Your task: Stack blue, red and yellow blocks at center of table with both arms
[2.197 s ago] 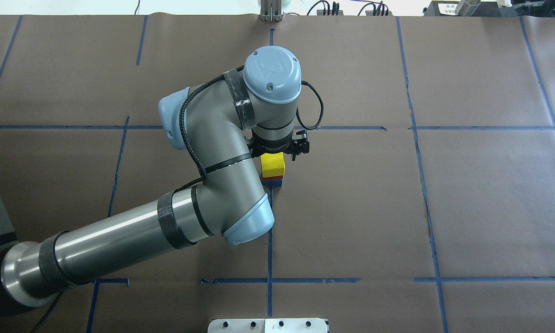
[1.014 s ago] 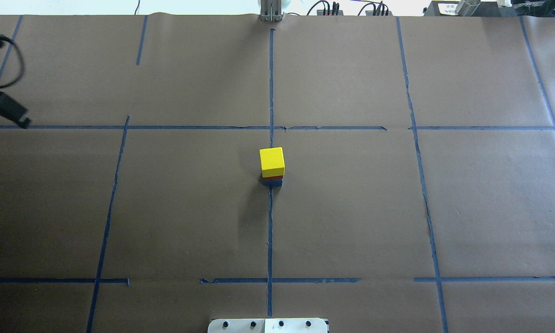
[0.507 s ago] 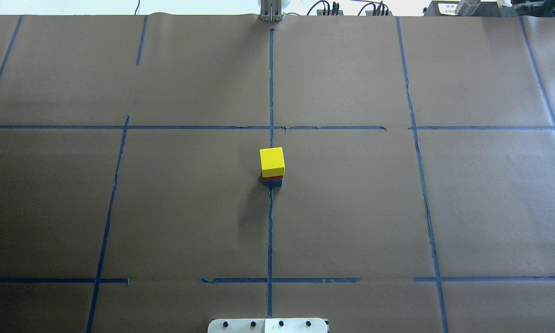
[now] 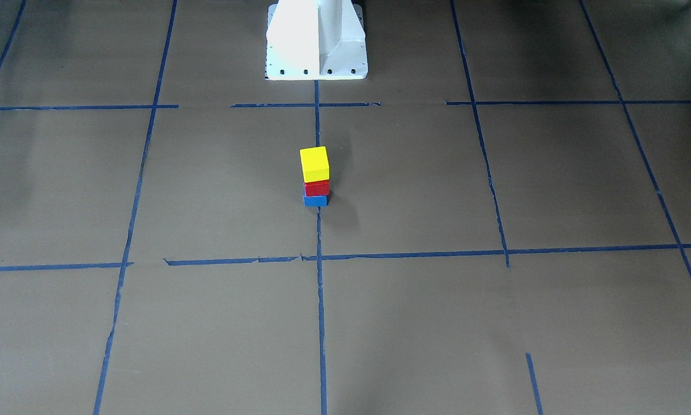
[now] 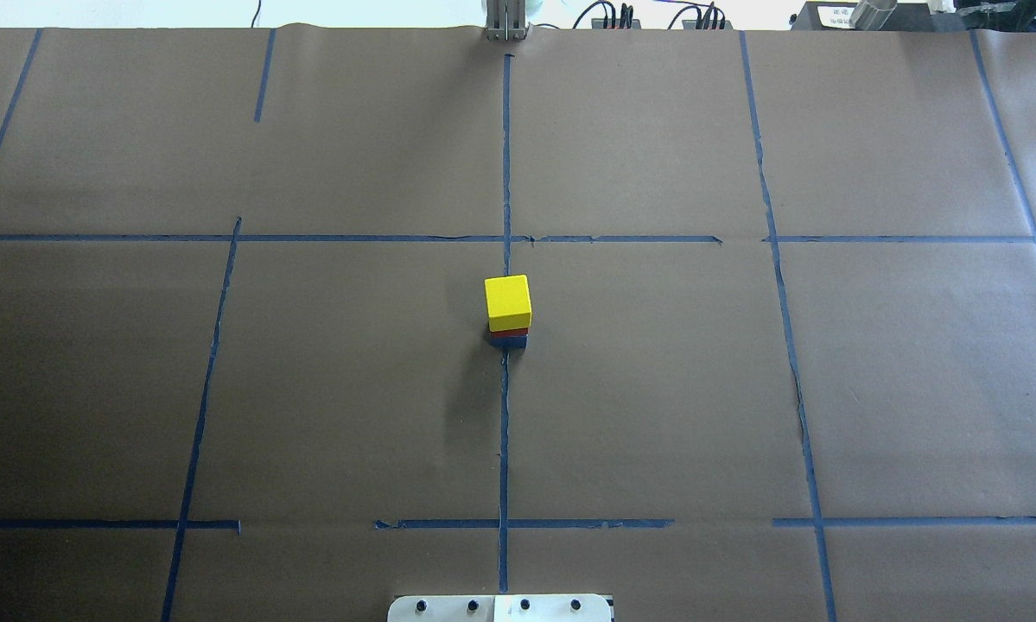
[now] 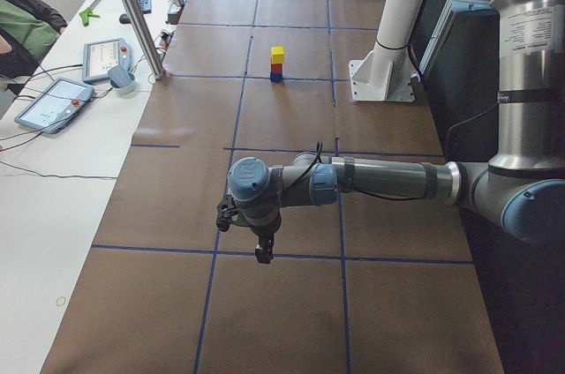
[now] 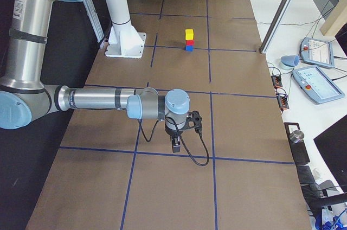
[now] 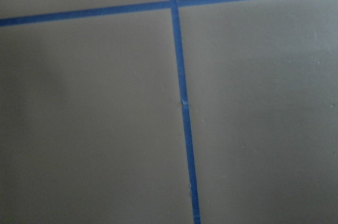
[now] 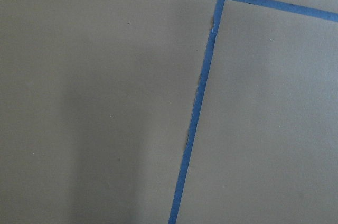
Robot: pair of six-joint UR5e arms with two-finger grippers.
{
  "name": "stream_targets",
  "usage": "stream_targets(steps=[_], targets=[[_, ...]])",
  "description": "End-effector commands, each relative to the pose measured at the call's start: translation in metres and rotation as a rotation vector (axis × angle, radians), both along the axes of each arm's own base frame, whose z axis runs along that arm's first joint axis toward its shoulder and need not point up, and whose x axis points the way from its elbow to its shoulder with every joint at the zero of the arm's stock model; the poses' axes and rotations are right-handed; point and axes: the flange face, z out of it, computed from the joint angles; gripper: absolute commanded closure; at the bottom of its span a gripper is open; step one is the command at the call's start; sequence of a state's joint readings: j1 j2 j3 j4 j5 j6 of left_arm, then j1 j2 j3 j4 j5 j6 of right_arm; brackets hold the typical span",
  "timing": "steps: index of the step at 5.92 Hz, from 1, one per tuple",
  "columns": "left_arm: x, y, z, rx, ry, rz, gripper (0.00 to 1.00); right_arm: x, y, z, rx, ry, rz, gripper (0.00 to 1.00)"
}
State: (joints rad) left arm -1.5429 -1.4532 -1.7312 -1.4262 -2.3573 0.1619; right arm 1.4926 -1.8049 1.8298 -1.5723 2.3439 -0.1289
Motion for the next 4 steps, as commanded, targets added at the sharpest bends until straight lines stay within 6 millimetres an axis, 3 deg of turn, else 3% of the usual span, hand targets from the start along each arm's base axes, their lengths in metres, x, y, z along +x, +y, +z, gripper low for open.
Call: stream_targets(steps=[1,4], targets=[[-0.0009,0.0023,0.0064,-0.009,-0.019,0.006,0.0,0.0001,-0.0004,0.0004,0.001,0.002,-0.001,0.0],[-0.0001,0.0012,0.004,-0.004,-0.018,0.006,0.0,-0.0001,-0.0011,-0.0003,0.001,0.0,0.0,0.0]])
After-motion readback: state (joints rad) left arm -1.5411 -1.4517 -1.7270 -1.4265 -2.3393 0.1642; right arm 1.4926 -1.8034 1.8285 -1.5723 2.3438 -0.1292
